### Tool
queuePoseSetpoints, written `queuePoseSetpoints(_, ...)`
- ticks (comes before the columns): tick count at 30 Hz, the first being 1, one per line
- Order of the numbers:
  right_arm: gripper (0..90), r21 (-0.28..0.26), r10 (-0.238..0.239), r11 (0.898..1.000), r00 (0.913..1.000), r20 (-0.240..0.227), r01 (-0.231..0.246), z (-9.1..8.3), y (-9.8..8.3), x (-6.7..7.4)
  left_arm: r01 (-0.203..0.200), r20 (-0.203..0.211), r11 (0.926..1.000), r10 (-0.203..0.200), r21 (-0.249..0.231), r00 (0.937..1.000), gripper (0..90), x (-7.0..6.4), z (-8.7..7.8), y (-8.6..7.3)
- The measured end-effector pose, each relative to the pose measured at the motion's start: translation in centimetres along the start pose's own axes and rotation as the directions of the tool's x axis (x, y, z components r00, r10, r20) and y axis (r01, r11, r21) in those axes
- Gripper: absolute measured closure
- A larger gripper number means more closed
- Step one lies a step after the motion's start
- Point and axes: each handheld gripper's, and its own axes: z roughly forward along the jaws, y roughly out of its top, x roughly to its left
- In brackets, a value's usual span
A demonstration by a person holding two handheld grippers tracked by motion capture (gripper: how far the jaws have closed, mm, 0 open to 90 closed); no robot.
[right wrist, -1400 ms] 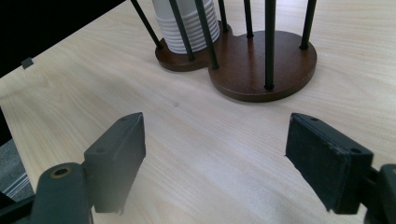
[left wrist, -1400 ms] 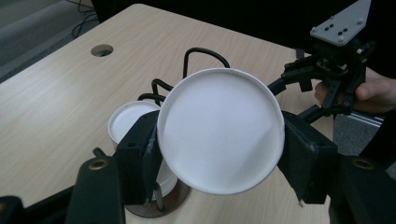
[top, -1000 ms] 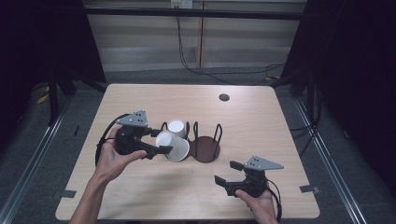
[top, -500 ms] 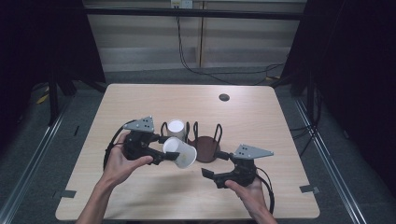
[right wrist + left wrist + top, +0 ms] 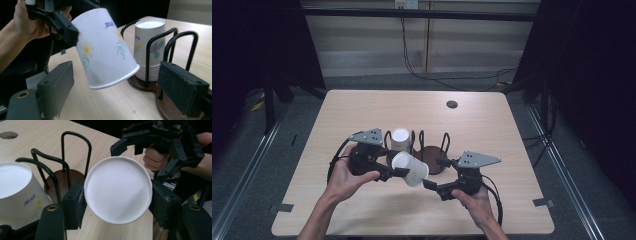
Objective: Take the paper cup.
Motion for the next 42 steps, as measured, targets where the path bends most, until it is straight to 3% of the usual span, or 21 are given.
queuePoseSetpoints(3, 15.6, -0.017, -0.015, 1.0, 0.9999, 0.004, 0.015, -0.3, 0.1, -0.1, 0.009, 0.012, 1.0, -0.009, 0.0, 0.9999, 36.5, -0.1, 0.4, 0.0)
queuePoseSetpoints(14, 21.0, 0.061, -0.071, 0.995, 0.9959, -0.057, 0.075, 1.6, -1.0, 0.5, -0.003, 0.033, 0.9985, 0.001, 0.054, 0.9994, 36.7, -1.0, 2.0, 0.3)
queuePoseSetpoints(22, 21.8, 0.064, -0.097, 0.993, 0.9921, -0.079, 0.102, 2.5, -1.6, 0.9, -0.001, 0.086, 0.9984, -0.003, 0.056, 0.9963, 36.7, -1.3, 2.6, 0.3)
queuePoseSetpoints(28, 25.2, 0.063, -0.123, 0.99, 0.9893, -0.079, 0.128, 2.7, -1.5, 1.3, 0.001, 0.088, 0.999, -0.005, 0.045, 0.9961, 36.7, -1.2, 2.3, 0.4)
queuePoseSetpoints(37, 29.4, 0.067, -0.114, 0.991, 0.9896, -0.088, 0.12, 2.6, -1.4, 1.2, 0.026, 0.104, 0.9991, -0.029, 0.033, 0.9941, 36.4, -0.7, 2.1, 0.2)
queuePoseSetpoints(42, 30.6, 0.11, -0.081, 0.99, 0.994, -0.075, 0.089, 2.9, -1.5, 1.0, 0.036, 0.089, 0.9988, -0.039, 0.033, 0.9953, 34.7, -0.4, 2.8, -0.3)
